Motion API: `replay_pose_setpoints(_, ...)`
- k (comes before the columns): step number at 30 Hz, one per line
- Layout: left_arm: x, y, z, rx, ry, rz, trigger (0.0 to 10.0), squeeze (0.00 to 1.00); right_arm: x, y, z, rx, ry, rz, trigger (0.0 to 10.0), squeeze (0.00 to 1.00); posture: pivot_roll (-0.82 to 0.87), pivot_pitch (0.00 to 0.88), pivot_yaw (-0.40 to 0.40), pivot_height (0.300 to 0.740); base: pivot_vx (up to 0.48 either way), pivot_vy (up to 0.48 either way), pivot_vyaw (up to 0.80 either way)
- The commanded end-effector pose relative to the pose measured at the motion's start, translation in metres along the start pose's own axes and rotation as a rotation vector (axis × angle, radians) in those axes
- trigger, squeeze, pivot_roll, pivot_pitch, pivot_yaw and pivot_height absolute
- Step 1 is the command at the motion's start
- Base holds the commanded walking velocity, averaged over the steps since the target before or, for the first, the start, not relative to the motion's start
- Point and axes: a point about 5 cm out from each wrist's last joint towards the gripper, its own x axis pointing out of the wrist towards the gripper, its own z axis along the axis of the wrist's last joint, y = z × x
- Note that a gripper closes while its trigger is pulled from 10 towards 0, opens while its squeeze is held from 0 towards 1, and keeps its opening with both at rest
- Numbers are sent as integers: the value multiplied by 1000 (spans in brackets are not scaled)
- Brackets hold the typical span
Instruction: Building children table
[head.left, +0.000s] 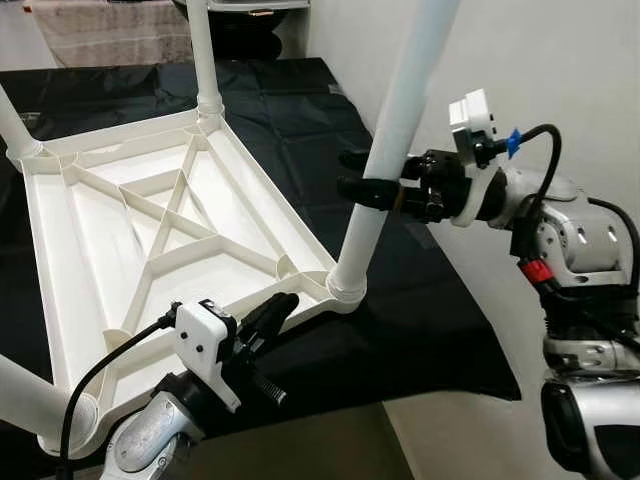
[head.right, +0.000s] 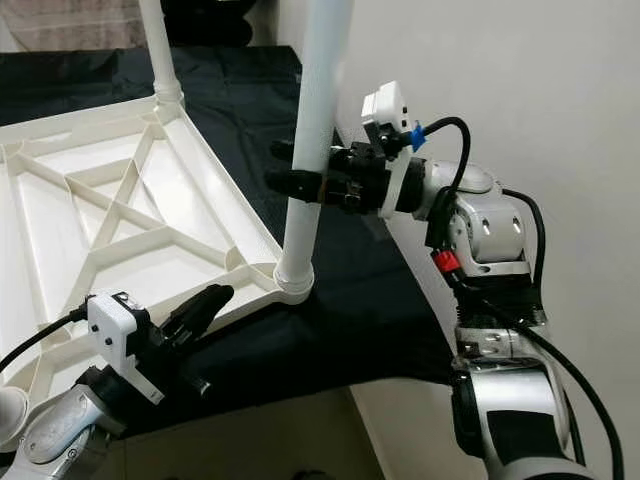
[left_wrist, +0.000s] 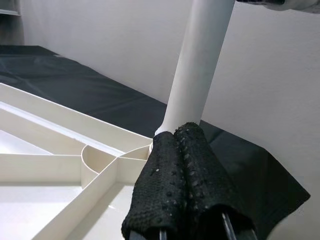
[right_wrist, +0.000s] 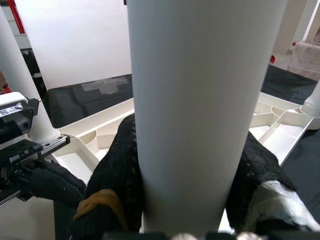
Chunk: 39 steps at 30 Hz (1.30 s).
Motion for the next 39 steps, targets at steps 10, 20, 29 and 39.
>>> replay_pose_setpoints(10,1,-3,-2,17,6,-62,10000,0,22,40,-107,281,349,-990,0,0,-60,170,-110,740,0,0,0)
replay_pose_setpoints(20,6,0,-7,24,2,-57,10000,0,65,62,-111,292,330,-871,0,0,-67,128,-106,740,0,0,0)
replay_pose_setpoints(29,5,-2,-7,14,-4,-44,10000,0,58,42,-54,163,64,-529,10000,1000,-58,136,-108,740,0,0,0)
replay_pose_setpoints(39,0,-5,-2,14,-1,-47,10000,0,23,25,-36,73,48,-116,10000,1000,-17,182,-103,740,0,0,0)
